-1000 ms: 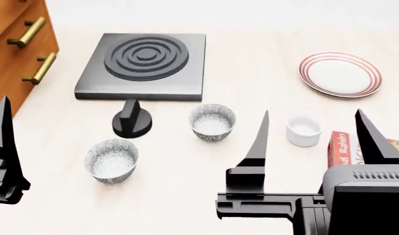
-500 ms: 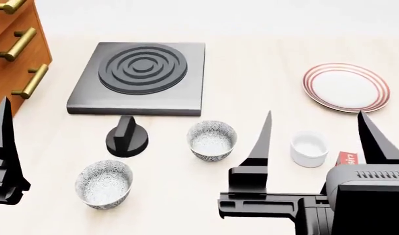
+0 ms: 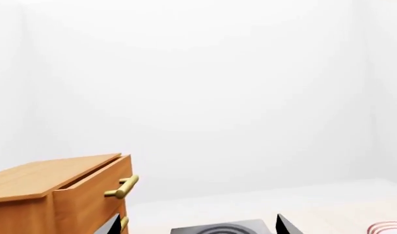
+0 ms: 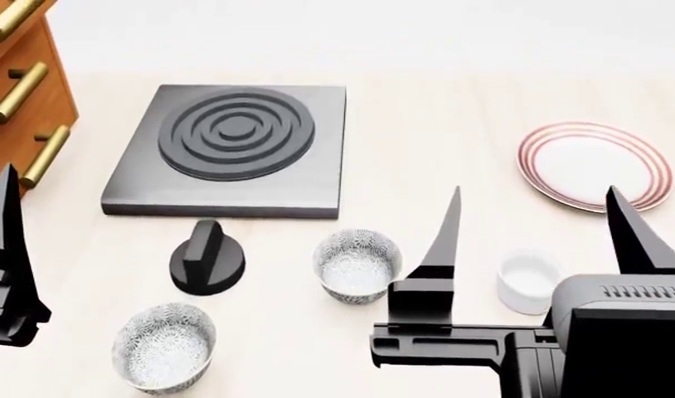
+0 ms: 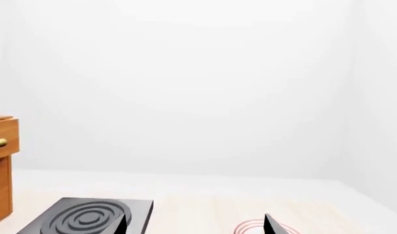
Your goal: Pick the akita bowl next to the ramekin and place it on the plate.
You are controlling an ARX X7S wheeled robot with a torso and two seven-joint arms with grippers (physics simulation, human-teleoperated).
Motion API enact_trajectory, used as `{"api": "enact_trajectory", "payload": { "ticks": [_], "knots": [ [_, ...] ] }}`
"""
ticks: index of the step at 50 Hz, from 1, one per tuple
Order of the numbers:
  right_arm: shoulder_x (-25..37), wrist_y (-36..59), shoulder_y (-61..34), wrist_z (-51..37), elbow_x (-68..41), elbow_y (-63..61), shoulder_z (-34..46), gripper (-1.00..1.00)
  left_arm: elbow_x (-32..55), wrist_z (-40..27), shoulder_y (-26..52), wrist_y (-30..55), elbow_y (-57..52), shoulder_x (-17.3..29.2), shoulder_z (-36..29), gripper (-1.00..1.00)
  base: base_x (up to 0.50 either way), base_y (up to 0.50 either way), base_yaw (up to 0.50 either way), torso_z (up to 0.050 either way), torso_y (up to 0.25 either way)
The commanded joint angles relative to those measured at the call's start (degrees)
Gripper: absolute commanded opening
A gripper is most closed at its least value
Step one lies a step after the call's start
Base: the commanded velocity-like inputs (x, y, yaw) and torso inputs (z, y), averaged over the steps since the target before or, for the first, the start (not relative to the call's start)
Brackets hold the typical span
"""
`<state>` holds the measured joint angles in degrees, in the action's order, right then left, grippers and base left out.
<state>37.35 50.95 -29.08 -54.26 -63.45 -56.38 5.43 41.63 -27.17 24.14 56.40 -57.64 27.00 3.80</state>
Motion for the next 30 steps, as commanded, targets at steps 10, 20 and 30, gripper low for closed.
{"api": "enact_trajectory", "payload": {
  "ticks": [10, 20, 30],
  "knots": [
    [-0.6, -1.2, -0.4, 1.1, 0.0, 0.0, -0.8, 1.00, 0.6, -0.1, 0.3, -1.0, 0.8, 0.0, 0.9, 1.00, 0.14, 0.00, 0.00, 0.000, 0.000],
    [-0.3, -2.2, 0.7, 1.3, 0.5, 0.1, -0.7, 1.00, 0.9, -0.7, 0.1, -1.5, 1.1, 0.4, 0.5, 1.00, 0.14, 0.00, 0.00, 0.000, 0.000],
    [-0.1, -2.6, 0.9, 1.0, 0.3, 0.1, -0.5, 1.00, 1.4, -1.2, 0.1, -2.0, 1.3, 0.9, 0.2, 1.00, 0.15, 0.00, 0.00, 0.000, 0.002]
  ]
}}
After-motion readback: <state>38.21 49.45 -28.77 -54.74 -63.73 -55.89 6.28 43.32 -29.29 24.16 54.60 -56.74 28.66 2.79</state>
